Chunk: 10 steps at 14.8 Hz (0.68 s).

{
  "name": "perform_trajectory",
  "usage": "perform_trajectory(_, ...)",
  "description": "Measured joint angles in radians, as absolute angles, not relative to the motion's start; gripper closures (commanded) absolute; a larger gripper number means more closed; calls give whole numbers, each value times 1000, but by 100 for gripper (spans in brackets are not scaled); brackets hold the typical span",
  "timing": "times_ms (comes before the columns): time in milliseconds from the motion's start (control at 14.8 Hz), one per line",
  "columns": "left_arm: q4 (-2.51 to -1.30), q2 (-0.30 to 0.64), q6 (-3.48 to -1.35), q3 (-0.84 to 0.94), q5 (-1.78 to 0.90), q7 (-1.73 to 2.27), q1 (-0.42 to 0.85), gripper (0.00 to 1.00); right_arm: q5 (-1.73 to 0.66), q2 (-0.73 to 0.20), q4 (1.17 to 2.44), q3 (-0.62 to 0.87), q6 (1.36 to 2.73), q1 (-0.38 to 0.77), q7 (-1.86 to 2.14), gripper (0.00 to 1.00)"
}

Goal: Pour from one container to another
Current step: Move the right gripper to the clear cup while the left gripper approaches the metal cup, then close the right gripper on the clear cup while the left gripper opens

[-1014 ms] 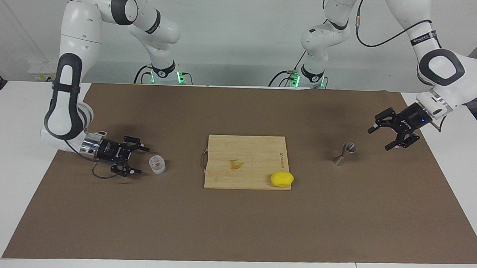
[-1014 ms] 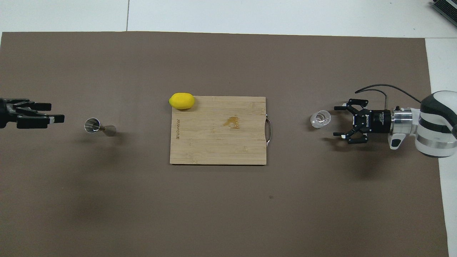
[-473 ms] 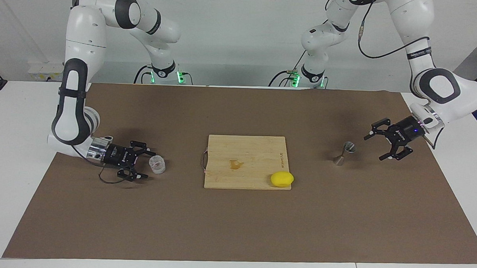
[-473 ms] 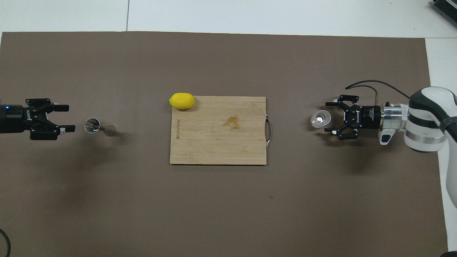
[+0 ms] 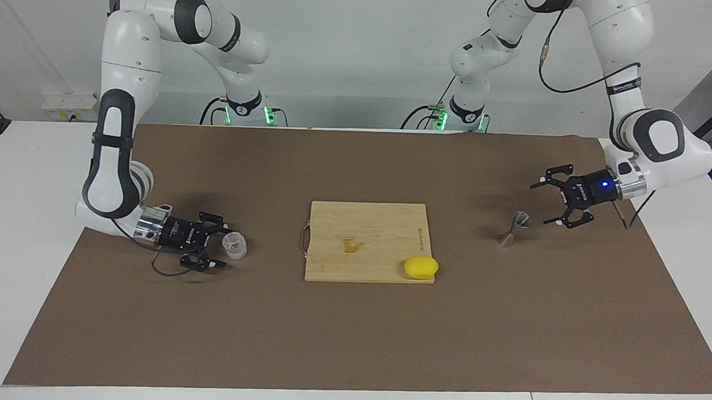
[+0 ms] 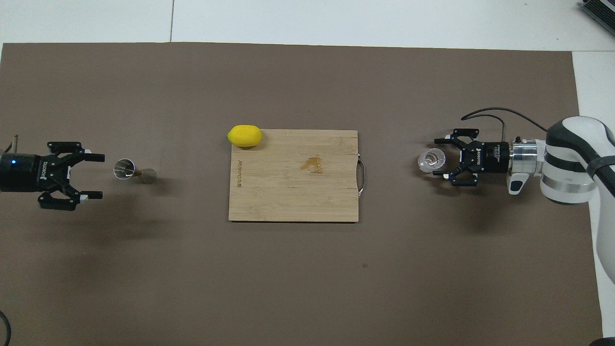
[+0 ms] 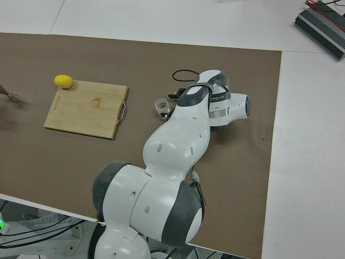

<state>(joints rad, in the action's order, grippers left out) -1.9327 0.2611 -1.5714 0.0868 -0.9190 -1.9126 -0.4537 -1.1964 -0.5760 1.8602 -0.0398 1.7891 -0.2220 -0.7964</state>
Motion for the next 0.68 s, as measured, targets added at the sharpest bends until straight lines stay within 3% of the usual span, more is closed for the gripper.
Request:
perform_trajectory(203, -1985, 268, -1529, 87, -974, -2055, -466, 0, -1204, -576, 1860, -40, 1789, -213, -796, 11)
perform_trajectory(406, -2021, 273, -1514, 86, -1008, -2155, -497, 0, -1214, -578, 1860, -40, 1789, -209, -796, 19)
perform_trajectory(541, -2028, 277, -1512, 86, -1043, -2199, -520, 0, -1215, -578, 1860, -40, 1789, -209, -796, 32)
perform_trajectory(676, -2035, 308, -1511, 86, -1111, -2244, -532, 0, -1215, -578, 1860, -40, 1789, -209, -796, 60)
